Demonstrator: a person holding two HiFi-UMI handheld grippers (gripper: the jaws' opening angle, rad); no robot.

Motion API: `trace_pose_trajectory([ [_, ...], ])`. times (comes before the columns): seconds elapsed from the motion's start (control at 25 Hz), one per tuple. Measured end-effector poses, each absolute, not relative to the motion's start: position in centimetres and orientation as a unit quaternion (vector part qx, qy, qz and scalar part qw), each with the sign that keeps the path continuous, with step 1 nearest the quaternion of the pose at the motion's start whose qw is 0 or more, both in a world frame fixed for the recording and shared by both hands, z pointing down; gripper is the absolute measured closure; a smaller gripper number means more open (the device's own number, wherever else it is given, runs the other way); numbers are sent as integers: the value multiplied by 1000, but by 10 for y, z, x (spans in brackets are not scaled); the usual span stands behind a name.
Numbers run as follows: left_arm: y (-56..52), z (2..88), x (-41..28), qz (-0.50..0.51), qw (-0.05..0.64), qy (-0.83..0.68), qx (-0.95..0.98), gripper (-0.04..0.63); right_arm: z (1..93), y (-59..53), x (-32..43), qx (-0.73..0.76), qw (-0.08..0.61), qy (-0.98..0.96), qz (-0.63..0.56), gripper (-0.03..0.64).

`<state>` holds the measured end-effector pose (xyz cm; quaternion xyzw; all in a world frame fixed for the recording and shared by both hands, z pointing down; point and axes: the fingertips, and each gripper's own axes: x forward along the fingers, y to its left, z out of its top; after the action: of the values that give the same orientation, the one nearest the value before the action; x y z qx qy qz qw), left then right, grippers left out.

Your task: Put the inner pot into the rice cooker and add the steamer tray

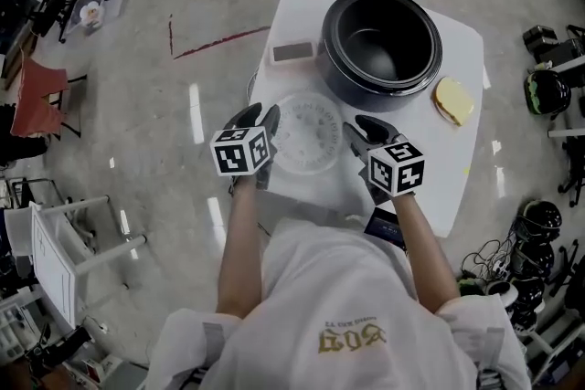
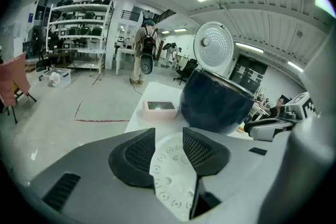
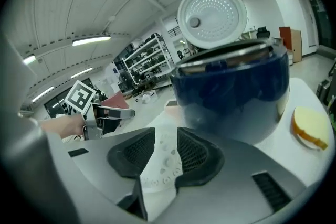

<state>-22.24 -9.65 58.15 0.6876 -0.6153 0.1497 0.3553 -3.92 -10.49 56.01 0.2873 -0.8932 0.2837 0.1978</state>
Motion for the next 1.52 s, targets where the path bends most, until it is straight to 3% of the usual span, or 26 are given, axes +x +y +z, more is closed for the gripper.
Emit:
trace_pose_trajectory([
  [0.36, -68, 658, -242, 200, 409, -590, 667, 408, 650, -101, -38, 309, 274, -833, 368, 454],
  [0.72, -56, 689, -243, 205, 441, -569, 663, 402, 683, -94, -43, 326, 293, -806, 398, 471],
  [0.84, -53, 693, -238, 206, 447, -558, 668, 457, 686, -91, -43, 324, 291, -801, 410, 483],
  [0.92, -53, 692, -234, 193, 454, -555, 669, 507, 685, -91, -44, 322, 285, -802, 415, 530],
  [1.52, -48, 681, -243, 149, 481, -575, 645, 532, 668, -84, -50, 309, 273, -810, 417, 552],
])
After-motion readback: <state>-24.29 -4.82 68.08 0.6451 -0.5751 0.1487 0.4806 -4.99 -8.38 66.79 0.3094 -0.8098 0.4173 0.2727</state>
